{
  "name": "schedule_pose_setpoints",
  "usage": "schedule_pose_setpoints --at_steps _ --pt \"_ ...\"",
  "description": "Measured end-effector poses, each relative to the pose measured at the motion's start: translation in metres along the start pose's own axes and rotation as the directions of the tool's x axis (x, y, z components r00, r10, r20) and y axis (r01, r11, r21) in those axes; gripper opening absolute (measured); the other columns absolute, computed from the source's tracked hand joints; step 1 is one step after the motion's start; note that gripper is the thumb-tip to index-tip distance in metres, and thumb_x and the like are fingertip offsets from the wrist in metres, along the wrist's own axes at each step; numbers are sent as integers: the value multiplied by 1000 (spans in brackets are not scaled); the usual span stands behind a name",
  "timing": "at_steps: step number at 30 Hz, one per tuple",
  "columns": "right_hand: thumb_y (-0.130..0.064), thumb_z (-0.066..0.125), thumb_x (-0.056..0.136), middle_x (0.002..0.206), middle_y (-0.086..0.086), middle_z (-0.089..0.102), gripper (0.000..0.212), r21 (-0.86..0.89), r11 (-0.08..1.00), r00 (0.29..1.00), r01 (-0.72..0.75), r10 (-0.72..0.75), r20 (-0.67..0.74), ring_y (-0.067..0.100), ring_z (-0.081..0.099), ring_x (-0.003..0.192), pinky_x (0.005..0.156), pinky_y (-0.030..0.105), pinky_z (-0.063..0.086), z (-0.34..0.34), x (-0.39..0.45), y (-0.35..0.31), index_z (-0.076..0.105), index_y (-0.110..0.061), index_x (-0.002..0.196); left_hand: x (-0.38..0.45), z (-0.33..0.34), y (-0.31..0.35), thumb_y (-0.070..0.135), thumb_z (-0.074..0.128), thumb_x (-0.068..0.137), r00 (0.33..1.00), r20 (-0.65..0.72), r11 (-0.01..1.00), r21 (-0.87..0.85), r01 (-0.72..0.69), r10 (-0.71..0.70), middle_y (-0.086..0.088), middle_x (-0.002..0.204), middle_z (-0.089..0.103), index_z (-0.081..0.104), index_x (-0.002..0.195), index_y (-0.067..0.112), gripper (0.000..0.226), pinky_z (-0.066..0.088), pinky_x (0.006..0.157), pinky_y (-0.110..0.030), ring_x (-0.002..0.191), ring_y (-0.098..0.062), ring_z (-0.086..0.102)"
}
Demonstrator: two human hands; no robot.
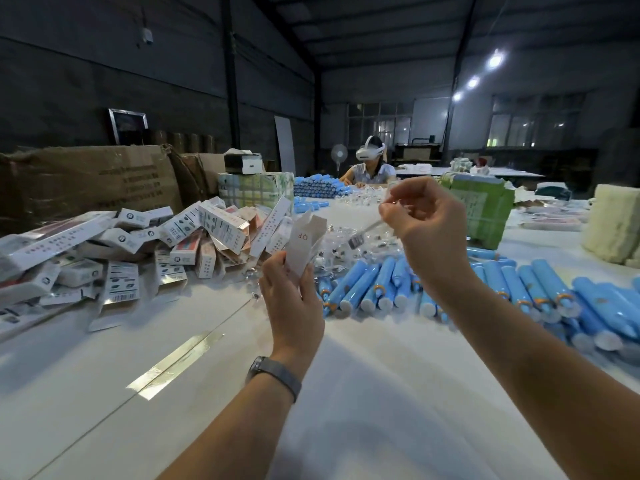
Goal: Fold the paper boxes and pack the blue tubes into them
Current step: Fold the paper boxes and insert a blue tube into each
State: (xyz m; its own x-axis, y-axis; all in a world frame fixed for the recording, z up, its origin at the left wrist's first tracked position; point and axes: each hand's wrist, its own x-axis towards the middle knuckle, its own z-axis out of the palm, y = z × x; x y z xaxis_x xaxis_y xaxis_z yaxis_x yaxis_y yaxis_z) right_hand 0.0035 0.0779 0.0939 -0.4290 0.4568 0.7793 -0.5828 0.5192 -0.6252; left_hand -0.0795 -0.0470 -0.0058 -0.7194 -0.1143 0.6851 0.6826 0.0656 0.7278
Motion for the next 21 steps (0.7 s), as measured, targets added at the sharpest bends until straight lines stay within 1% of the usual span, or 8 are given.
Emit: schedule_pose_setpoints --at_steps 2,4,8,11,13,15,18,21 --pt "1 71 81 78 1 68 21 23 998 997 66 -67 30 10 55 62 58 23 49 -4 -6 -12 64 -18 84 -5 1 2 9 57 98 999 35 999 5 -36 36 -11 119 47 43 118 3 25 48 89 -57 109 -34 48" --pt "4 69 80 80 3 67 26 14 992 991 129 -129 34 7 51 60 57 19 45 -4 -9 -17 61 -20 84 -8 2 3 7 57 98 992 66 994 15 -109 108 -4 114 45 44 116 4 22 49 86 -57 106 -33 48" --pt "7 64 79 92 -1 53 41 11 985 985 169 -170 24 11 45 59 57 18 38 0 -12 -14 50 -29 91 -13 1 5 5 56 98 973 92 977 15 -213 211 -14 105 52 47 112 1 17 46 80 -57 95 -37 51" --pt "6 66 77 95 -3 48 45 -169 928 943 332 -330 41 9 49 61 56 13 40 0 -14 -7 44 -30 94 -18 4 12 9 55 97 950 133 958 -3 -285 283 -8 104 52 46 113 9 19 48 77 -52 93 -35 52" --pt "5 68 77 91 -5 50 39 -292 863 911 412 -399 104 10 51 64 56 19 44 0 -15 -1 48 -22 97 -21 6 16 11 55 96 939 160 952 -12 -306 304 -4 104 50 44 112 18 21 46 75 -43 92 -31 51" --pt "2 70 79 84 -5 56 26 -353 822 895 447 -409 181 8 51 65 57 31 48 -1 -17 6 56 -12 95 -21 8 15 8 56 97 941 172 956 -6 -294 291 -6 103 51 46 113 11 20 41 74 -37 91 -31 51" --pt "-8 70 86 82 -3 67 9 -431 699 821 570 -460 339 19 57 76 59 41 51 -5 -19 12 66 -7 94 -21 8 13 6 57 97 953 193 971 -8 -239 236 -9 103 53 47 113 7 19 39 73 -26 91 -31 53" --pt "-17 56 96 86 -4 73 15 -472 612 769 634 -434 469 25 56 89 60 43 51 -7 -19 13 68 -10 102 -21 7 15 9 56 98 955 203 977 -27 -213 214 -6 101 53 43 110 17 19 39 72 -27 90 -29 52"
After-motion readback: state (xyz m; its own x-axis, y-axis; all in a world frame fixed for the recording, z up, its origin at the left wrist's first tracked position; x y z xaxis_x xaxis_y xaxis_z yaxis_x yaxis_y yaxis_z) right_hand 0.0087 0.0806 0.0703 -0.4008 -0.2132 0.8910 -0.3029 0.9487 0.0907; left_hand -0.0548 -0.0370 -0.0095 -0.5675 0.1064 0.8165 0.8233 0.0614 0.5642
